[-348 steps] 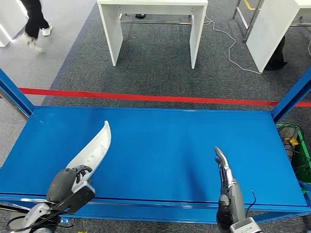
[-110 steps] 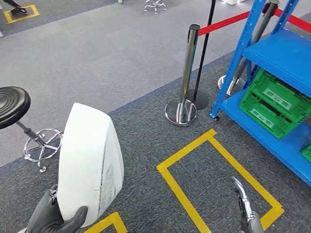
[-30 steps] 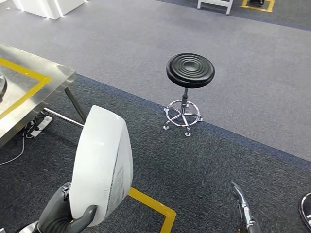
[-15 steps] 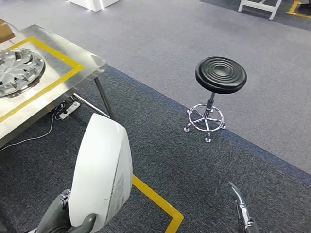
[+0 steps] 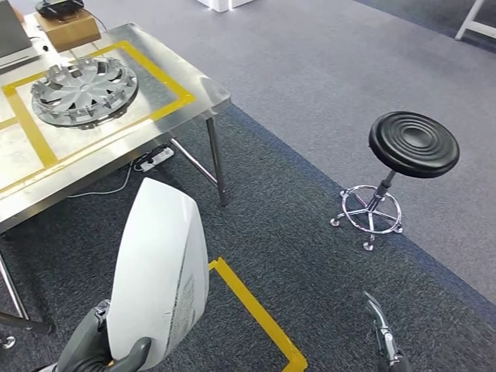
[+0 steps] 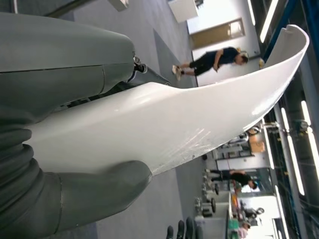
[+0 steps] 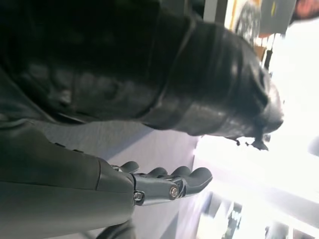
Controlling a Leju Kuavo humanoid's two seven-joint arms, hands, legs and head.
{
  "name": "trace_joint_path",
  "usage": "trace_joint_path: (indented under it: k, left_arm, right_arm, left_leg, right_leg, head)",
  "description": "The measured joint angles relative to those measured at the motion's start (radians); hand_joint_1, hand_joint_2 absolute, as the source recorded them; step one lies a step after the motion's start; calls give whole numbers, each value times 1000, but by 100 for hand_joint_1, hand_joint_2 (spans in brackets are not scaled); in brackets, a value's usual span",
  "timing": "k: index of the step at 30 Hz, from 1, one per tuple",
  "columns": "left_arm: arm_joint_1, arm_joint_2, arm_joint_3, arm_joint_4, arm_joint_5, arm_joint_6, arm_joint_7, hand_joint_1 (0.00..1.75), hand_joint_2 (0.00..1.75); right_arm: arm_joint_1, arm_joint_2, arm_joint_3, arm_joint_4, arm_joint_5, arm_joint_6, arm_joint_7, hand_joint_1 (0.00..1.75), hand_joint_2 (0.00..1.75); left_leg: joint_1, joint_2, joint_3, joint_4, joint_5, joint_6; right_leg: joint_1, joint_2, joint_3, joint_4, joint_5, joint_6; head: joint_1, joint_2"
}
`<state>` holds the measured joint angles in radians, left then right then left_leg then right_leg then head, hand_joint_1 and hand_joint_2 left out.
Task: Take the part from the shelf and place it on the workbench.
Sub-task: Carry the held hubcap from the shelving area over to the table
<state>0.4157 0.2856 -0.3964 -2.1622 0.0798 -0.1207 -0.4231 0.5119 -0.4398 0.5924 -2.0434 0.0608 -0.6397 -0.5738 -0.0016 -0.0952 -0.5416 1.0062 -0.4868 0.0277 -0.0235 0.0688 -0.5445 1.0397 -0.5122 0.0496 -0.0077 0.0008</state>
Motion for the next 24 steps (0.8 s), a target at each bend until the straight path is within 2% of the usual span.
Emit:
trace_joint_path:
  k: [1,2,3,4,5,6,8,9,10,11,12,13,14,15,16,17,18,19,20,21,23,24]
  left_arm:
    - [2,1,0,0,0,3,-1,175,175]
    - [4,3,0,0,-1,5,-1,175,175]
    - [7,4,0,0,-1,6,-2,175,175]
    - [10,5,-1,0,-1,7,-2,175,175]
    - [11,6,-1,0,-1,7,-2,175,175]
    - [11,8,-1,-1,0,8,-2,175,175]
    - [10,9,-2,-1,1,8,-2,175,175]
    - [10,9,-2,-1,2,8,-1,175,175]
    - [11,9,-2,-1,3,7,0,175,175]
    - [11,10,-2,-1,4,7,0,175,175]
    - [12,11,-2,-1,5,6,1,175,175]
    - [13,12,-1,-1,6,5,1,175,175]
    - [14,13,-1,-1,8,5,1,175,175]
    - [14,14,-1,-1,10,4,1,175,175]
    - [14,15,0,-2,14,4,1,175,175]
    - [15,15,1,-2,18,4,1,175,175]
    - [16,15,2,-3,21,3,1,175,175]
    - [19,15,4,-3,24,2,1,175,175]
    - [21,14,5,-4,27,2,1,175,175]
    - [22,14,6,-4,29,1,1,175,175]
    - [21,14,8,-4,31,0,1,175,175]
    - [21,14,8,-4,32,-1,1,175,175]
  right_arm:
    - [-3,11,-7,5,9,27,-1,0,0]
    - [-6,22,-16,10,16,50,-1,0,0]
    - [-7,33,-23,13,22,66,-1,0,0]
    - [-8,42,-31,15,26,77,-1,0,0]
    - [-7,50,-38,17,29,83,-1,0,0]
    - [-6,58,-44,18,31,89,-2,0,0]
    - [-3,72,-56,21,36,101,-2,0,0]
    - [-2,78,-62,22,39,109,-2,0,0]
    - [-1,84,-69,24,43,119,-1,0,0]
    - [-1,90,-76,26,48,130,-1,0,0]
    - [-1,97,-84,27,53,139,-1,0,0]
    - [-1,104,-90,28,56,147,-2,0,0]
    - [0,111,-96,29,59,154,-2,0,0]
    - [0,117,-102,29,61,160,-2,0,0]
    - [1,123,-107,30,63,166,-2,0,0]
    - [1,128,-112,31,65,172,-2,0,0]
    - [1,131,-118,32,67,179,-1,0,0]
    - [0,134,-124,34,67,184,-1,0,0]
    - [-1,138,-128,35,68,189,-1,0,0]
    - [0,141,-132,36,68,191,-1,0,0]
    - [3,145,-140,40,67,194,-2,0,0]
    - [4,146,-144,43,66,196,-2,0,0]
  left_leg:
    - [0,-12,-5,3,0,-7]
    - [1,-25,-11,5,2,-13]
    - [3,-37,-15,5,5,-18]
    - [4,-37,-19,9,3,-22]
    - [3,-21,-27,26,-9,-26]
    - [1,6,-45,64,-32,-30]
    - [1,66,-105,193,-97,-37]
    - [2,79,-135,258,-123,-39]
    - [2,83,-151,295,-130,-39]
    - [2,85,-149,294,-117,-38]
    - [2,90,-126,251,-87,-35]
    - [0,104,-89,180,-50,-29]
    - [-5,130,-52,108,-25,-22]
    - [-11,153,-24,52,-10,-15]
    - [-16,168,-10,21,-7,-9]
    - [-20,171,-7,11,-11,-5]
    - [-20,158,-9,8,-9,-1]
    - [-17,145,-7,3,-5,3]
    - [-13,133,-4,-2,-1,8]
    - [-9,121,-2,-7,3,12]
    - [-4,99,-1,-10,6,16]
    - [-4,86,-2,-10,6,17]
  right_leg:
    - [-1,13,11,-21,1,-3]
    - [1,10,15,-25,-4,-8]
    - [2,-2,17,-24,-3,-15]
    - [1,-15,18,-26,-2,-21]
    - [1,-29,20,-29,-2,-28]
    - [0,-45,21,-31,-2,-34]
    - [4,-75,22,-32,-4,-43]
    - [6,-91,22,-32,-6,-45]
    - [8,-105,22,-32,-7,-46]
    - [9,-120,24,-32,-9,-47]
    - [11,-134,27,-32,-12,-48]
    - [12,-147,32,-32,-15,-47]
    - [14,-159,35,-33,-19,-45]
    - [17,-170,39,-32,-23,-41]
    - [19,-180,40,-33,-26,-37]
    - [20,-191,43,-33,-29,-31]
    - [21,-204,50,-35,-30,-26]
    - [21,-203,54,-35,-34,-21]
    - [19,-184,55,-27,-42,-15]
    - [18,-153,44,-2,-59,-11]
    - [14,-87,-15,113,-115,-5]
    - [13,-75,-53,180,-140,-3]
  head:
    - [0,0]
    - [0,0]
    - [-1,0]
    - [-1,0]
    - [-4,0]
    - [-7,0]
    - [-13,0]
    - [-13,0]
    - [-14,0]
    - [-14,0]
    - [-14,0]
    - [-14,0]
    - [-13,0]
    - [-13,0]
    - [-13,0]
    - [-13,0]
    - [-13,0]
    - [-13,0]
    - [-12,0]
    - [-9,0]
    - [-3,0]
    - [-2,0]
